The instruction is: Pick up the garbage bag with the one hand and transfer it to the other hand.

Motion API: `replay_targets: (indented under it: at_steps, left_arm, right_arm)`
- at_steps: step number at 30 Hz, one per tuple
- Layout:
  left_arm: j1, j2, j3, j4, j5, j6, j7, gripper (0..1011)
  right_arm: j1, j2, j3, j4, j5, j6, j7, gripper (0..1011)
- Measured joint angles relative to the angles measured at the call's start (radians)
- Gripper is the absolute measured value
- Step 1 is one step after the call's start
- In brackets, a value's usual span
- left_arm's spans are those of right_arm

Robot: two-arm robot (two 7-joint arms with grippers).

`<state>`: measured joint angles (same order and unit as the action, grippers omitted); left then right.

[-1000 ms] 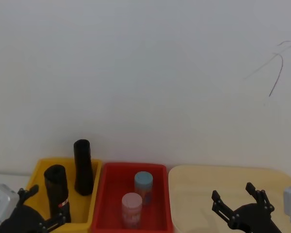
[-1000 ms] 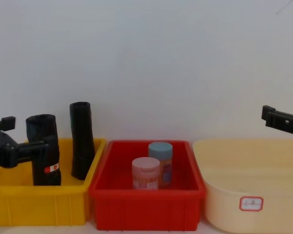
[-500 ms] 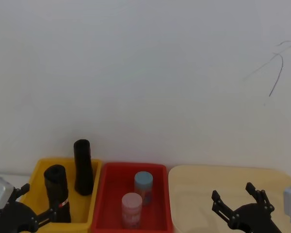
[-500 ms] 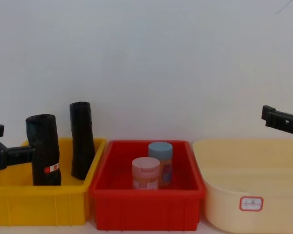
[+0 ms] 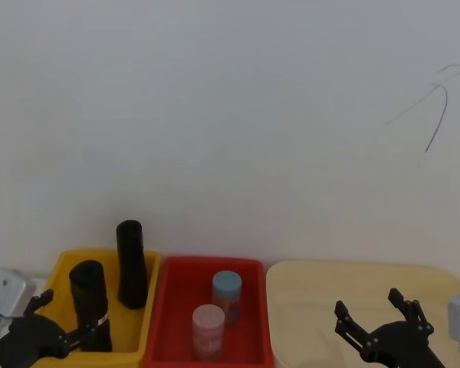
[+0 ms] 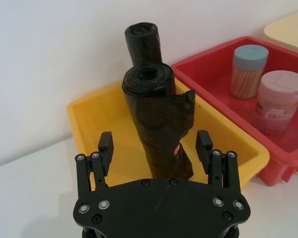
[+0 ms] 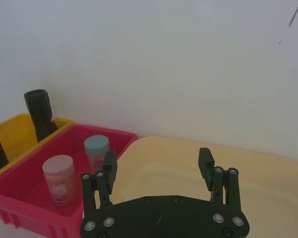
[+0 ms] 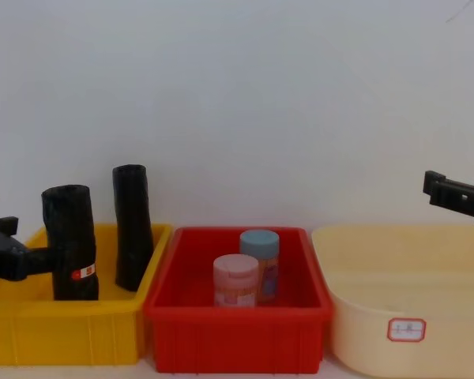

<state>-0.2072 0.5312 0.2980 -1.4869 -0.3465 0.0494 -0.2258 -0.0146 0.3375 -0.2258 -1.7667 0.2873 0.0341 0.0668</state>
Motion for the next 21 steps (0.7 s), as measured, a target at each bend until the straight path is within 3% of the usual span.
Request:
replay_targets:
  at_steps: [21]
  left_arm:
    - [-0.137,-0.09,0.04,0.144,0.036,0.034,-0.018,1000]
  right_arm:
    - [0.0,0.0,0.0,0.0,0.0,0.0,0.0,1000]
